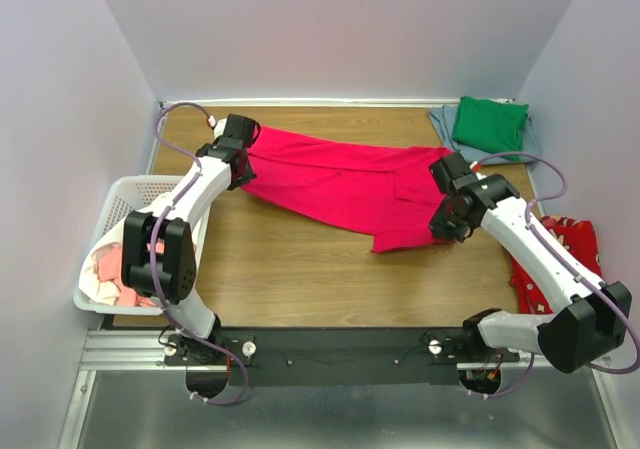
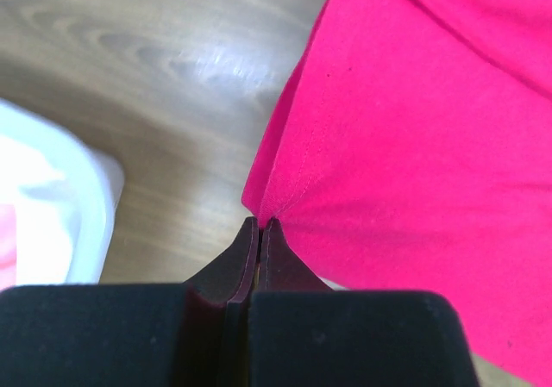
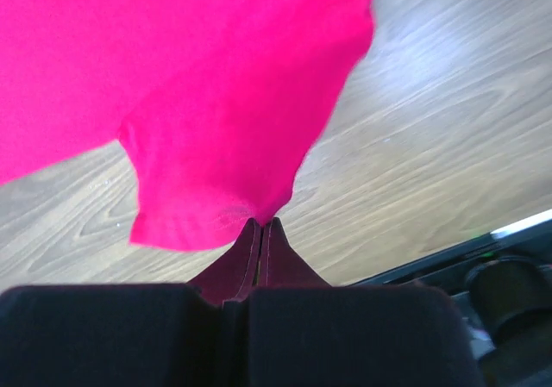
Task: Fold and stack the t-shirts
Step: Fold the tshirt
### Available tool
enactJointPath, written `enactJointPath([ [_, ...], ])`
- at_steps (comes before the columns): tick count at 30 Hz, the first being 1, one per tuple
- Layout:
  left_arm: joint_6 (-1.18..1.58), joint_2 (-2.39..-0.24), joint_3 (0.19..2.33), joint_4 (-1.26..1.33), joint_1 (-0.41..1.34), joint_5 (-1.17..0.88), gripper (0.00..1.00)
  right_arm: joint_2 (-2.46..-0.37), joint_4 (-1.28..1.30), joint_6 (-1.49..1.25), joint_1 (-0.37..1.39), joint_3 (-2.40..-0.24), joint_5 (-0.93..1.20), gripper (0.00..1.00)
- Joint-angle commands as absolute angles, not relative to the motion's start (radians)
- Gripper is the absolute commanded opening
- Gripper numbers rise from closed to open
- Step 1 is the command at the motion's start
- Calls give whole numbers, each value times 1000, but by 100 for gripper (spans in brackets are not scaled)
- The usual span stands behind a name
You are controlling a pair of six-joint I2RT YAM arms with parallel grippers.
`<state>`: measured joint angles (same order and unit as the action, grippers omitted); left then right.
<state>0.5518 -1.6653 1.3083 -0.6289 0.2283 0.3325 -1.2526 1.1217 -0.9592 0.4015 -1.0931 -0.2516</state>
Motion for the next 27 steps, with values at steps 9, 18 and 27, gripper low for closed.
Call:
enactJointPath([
  [9, 650, -1516, 1114, -675, 244, 403, 0, -1193, 1344, -925, 410, -1267, -454, 1],
  [18, 687, -1532, 1091, -673, 258, 376, 0, -1193, 1342, -914, 410, -1289, -466, 1],
  [27, 667, -1673, 1295, -686, 255, 393, 0, -1295, 1189, -865, 391, -1322, -535, 1],
])
